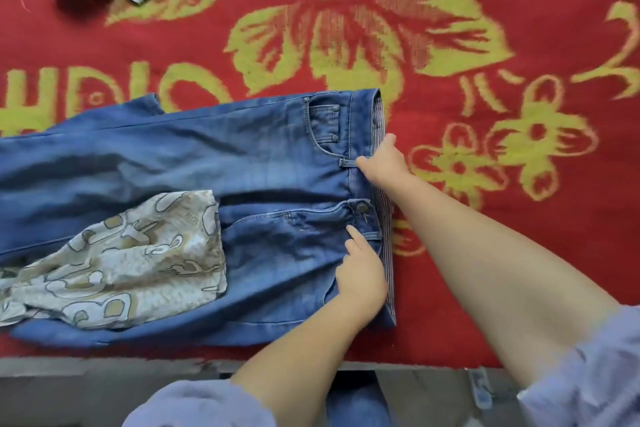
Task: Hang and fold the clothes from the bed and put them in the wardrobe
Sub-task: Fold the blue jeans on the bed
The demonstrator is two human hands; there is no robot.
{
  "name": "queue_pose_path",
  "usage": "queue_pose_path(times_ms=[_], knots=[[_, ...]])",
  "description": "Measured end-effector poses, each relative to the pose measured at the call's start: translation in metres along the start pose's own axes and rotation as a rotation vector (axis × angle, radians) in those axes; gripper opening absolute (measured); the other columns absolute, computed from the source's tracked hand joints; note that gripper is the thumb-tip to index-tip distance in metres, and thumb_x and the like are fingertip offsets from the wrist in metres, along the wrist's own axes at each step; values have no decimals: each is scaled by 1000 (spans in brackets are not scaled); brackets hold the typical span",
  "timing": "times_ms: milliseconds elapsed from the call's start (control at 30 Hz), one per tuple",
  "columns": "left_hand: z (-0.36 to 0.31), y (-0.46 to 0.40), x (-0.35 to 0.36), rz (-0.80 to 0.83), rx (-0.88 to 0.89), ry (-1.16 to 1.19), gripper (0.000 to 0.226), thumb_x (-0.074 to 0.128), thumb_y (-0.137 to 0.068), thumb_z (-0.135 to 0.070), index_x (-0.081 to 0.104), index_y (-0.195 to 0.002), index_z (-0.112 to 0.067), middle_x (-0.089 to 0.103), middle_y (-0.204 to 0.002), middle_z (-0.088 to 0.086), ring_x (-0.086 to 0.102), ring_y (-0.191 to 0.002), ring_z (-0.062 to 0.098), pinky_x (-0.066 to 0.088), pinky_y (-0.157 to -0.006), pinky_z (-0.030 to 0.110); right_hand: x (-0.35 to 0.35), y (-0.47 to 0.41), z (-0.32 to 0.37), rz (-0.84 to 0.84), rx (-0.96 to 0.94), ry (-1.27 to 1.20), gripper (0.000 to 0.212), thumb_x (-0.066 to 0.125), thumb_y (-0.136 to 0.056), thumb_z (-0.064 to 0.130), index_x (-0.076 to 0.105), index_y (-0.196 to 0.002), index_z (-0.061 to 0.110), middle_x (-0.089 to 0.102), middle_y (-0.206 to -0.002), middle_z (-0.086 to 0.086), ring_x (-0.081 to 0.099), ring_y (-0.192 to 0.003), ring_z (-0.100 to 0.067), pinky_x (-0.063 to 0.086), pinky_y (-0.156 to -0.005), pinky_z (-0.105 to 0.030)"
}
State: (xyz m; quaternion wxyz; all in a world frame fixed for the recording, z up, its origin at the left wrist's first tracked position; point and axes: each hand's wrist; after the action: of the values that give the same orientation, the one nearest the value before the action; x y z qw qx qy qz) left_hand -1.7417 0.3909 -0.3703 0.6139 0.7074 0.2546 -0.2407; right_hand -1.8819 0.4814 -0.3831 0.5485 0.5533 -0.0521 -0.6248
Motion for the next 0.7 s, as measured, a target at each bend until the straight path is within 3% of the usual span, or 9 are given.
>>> queue_pose_path(times_ms=[67, 133, 233, 300, 367, 433, 500, 567, 700], knots=[[-10, 6, -4, 23, 71, 55, 84, 50, -93, -10, -13, -147, 3, 34, -141, 15, 59, -109, 26, 48, -77, 32, -7, -1, -7, -66, -57, 5, 37, 51, -93, 21, 30, -120, 6, 47, -80, -1, 47, -64, -22, 29, -48, -31], [-29, 18, -13, 65, 153, 215, 82, 47, -91, -8, -10, -149, -2, 35, -142, 16, 55, -114, 35, 46, -82, 41, -29, 1, -19, -163, -74, 1, 31, 50, -91, 17, 32, -114, 6, 48, -80, -2, 52, -70, -28, 31, -52, -33], [-64, 38, -30, 252, 375, 467, 80, 47, -92, -18, -5, -151, -5, 35, -143, 23, 44, -123, 41, 40, -96, 46, -78, 5, -51, -332, -32, 76, 33, 51, -88, 16, 36, -116, 4, 56, -101, -19, 57, -93, -39, 33, -66, -36], [-70, 43, -44, 376, 528, 462, 73, 47, -96, -25, 5, -152, -5, 34, -144, 26, 38, -130, 38, 34, -104, 42, -107, 9, -74, -363, 44, 103, 40, 50, -90, 14, 34, -125, 4, 56, -115, -24, 55, -101, -42, 37, -70, -39], [-49, 34, -62, 363, 602, 396, 62, 46, -97, -24, 19, -150, -6, 37, -145, 24, 37, -133, 35, 31, -107, 38, -120, 13, -86, -361, 133, 82, 53, 48, -92, 12, 26, -140, 6, 51, -129, -25, 52, -112, -42, 41, -82, -42], [-3, 18, -83, 239, 569, 396, 55, 45, -95, -17, 31, -147, -7, 44, -141, 22, 42, -130, 33, 33, -106, 36, -112, 21, -78, -374, 174, 125, 66, 47, -93, 10, 15, -150, 13, 34, -146, -22, 38, -129, -39, 35, -101, -47], [61, 3, -103, 61, 448, 414, 48, 45, -93, -11, 41, -141, -8, 53, -131, 18, 49, -121, 33, 39, -99, 37, -86, 35, -51, -361, 76, 248, 71, 49, -92, 13, 12, -152, 16, 23, -152, -19, 25, -137, -37, 25, -111, -49], [132, -7, -118, -86, 331, 386, 44, 46, -91, -9, 48, -134, -13, 58, -124, 13, 52, -115, 31, 43, -92, 36, -47, 52, -14, -270, -129, 318, 68, 52, -91, 13, 19, -151, 13, 23, -153, -18, 23, -139, -35, 24, -112, -47], [254, -12, -124, -96, 255, 108, 63, 52, -87, -25, 31, -146, -22, 47, -135, 9, 43, -125, 27, 37, -102, 40, 43, 96, 59, 65, -550, 290, 69, 59, -90, 24, 25, -150, 16, 26, -154, -11, 25, -140, -29, 27, -113, -43]])
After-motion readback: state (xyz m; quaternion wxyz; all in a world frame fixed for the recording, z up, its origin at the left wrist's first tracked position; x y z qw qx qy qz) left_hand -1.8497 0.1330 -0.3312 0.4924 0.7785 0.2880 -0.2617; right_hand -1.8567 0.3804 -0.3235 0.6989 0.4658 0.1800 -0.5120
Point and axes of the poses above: each hand's wrist, its own y-axis away from the middle knuckle, its own x-axis out of the palm, z = x × y
